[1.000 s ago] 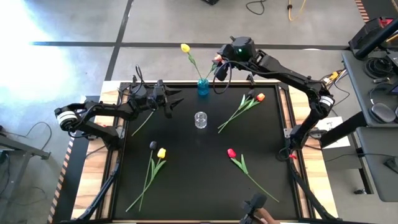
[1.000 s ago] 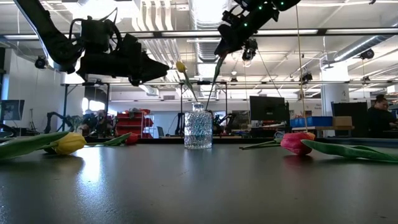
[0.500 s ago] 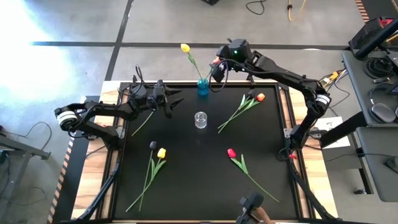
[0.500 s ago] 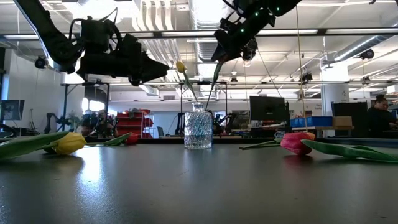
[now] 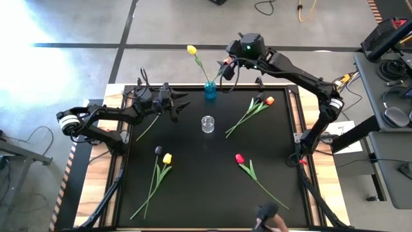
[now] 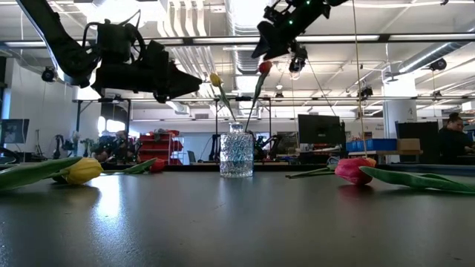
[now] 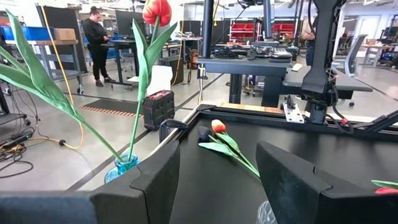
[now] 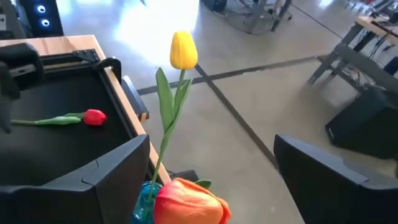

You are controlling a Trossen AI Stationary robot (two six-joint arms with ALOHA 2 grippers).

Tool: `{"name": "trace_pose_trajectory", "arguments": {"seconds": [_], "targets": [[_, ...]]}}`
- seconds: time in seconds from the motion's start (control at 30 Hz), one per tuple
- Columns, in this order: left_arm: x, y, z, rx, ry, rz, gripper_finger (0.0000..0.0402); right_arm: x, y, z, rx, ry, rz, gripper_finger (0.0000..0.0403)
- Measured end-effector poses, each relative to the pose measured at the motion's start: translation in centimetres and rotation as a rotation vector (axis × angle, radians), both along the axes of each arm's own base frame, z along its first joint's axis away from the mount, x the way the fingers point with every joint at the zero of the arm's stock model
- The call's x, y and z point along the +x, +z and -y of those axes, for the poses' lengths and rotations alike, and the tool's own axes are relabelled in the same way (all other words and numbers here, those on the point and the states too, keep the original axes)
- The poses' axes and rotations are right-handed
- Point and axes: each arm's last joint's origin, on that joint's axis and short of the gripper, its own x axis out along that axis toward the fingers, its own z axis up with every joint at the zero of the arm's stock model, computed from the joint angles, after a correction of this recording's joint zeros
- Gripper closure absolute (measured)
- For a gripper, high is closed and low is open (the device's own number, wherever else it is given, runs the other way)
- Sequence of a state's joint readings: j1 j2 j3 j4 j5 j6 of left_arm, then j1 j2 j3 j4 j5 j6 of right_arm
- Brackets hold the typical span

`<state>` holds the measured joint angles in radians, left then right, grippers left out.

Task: Sort flowers into vase by color
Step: Put the yellow tulip into the blue vase

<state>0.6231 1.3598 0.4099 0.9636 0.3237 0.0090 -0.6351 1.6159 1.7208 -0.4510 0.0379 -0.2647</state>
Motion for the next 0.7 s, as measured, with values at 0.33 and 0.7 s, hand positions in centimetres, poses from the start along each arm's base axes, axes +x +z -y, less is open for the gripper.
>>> {"name": "trace_pose_trajectory", "arguments": {"seconds": [0.33,0.7], "targets": [[0.0,-0.1,0.0,0.023,0.001,-0.013,0.0205,-3.5,2.6,-3.4,-0.073,-0.048,-0.034,0.0079],[0.1,-0.1,0.1,0.02,-0.003,-0.012,0.0208,-7.2,-6.7,-6.5,0.032,-0.07,-0.059,0.0223]]}}
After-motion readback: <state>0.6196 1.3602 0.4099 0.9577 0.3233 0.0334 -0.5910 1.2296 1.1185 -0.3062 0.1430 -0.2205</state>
